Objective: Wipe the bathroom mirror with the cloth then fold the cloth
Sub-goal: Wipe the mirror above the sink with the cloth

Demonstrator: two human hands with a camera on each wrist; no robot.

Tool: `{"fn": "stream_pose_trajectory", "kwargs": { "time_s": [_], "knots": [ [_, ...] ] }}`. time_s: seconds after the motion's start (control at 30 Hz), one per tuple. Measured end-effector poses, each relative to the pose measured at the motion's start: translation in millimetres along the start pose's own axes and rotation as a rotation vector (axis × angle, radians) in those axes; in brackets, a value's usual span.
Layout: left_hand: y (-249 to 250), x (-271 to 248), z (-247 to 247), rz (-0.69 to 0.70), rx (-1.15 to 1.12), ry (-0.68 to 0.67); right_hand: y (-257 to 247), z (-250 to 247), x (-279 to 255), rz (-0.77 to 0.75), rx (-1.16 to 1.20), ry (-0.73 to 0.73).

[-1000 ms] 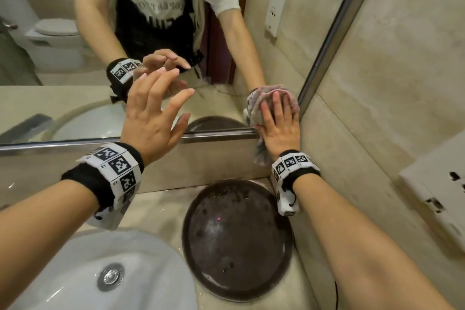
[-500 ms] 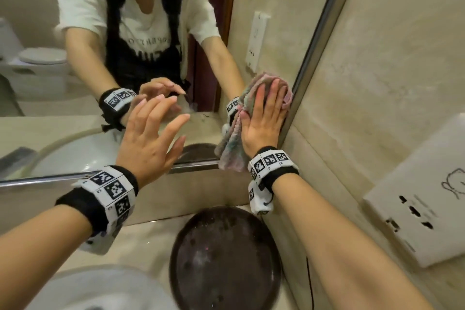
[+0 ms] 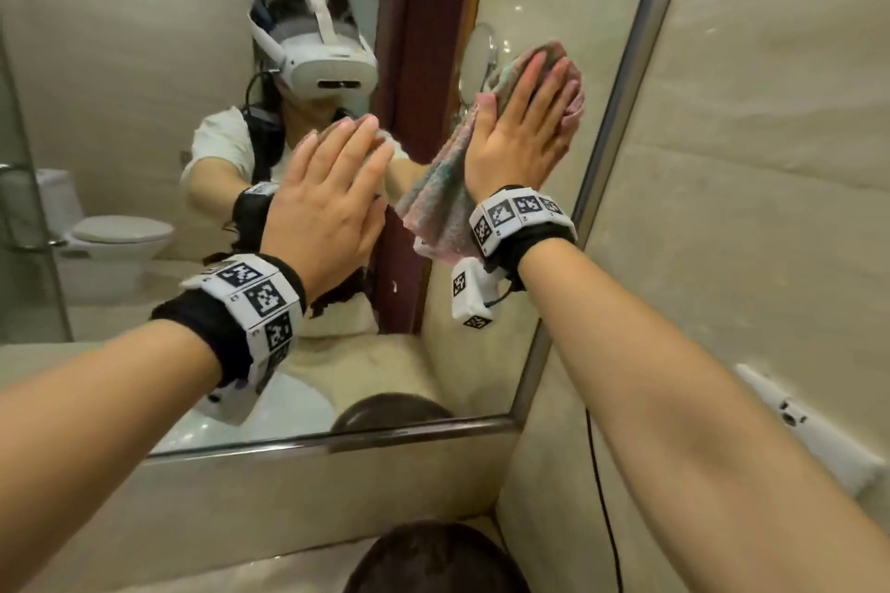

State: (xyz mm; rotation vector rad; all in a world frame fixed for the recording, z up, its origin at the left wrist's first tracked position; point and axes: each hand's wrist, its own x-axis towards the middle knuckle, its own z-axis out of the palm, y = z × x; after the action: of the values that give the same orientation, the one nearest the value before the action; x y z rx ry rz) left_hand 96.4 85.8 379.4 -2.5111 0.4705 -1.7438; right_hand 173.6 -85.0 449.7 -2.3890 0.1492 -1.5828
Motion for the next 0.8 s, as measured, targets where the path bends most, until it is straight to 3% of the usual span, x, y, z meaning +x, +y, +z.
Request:
{"fn": "stream_pose_trajectory", "kwargs": {
  "time_s": [0.2,0.33,0.4,0.57,0.67,0.73,0.8],
  "knots": [
    [-11.2,26.6,-43.9,-0.064,-0.040,0.093,-25.6,-46.2,96.0,0.020,0.031,-0.040],
    [-17.7,31.7,-67.8,-0.044,-0.042,0.140,-47.6,-61.2,125.1,0.009,0.069,-0.017],
    [-25.1,38.9,-75.2,-0.061,-0.034,0.132,-58.8,-64.7,118.3,-0.132,0.019,-0.036],
    [-42.8,52.4,-80.5,-0.203,-0.033,0.080,-98.1,-66.3,73.8,-0.651,-0.050,-0.225],
    [-49.4,49.0,-81.3,-0.291,-0.051,0.075,-98.4,-63.5,65.7,-0.864,-0.170,-0.225],
    [-52.6,43.4,-82.1,-0.310,-0.049,0.071,-88.2,-62.2,76.3,-0.937,-0.175,-0.204],
    [-55.3,38.8,-83.6,-0.289,-0.039,0.062,-69.9,-59.9,95.3,-0.779,-0.059,-0.188]
  ]
}}
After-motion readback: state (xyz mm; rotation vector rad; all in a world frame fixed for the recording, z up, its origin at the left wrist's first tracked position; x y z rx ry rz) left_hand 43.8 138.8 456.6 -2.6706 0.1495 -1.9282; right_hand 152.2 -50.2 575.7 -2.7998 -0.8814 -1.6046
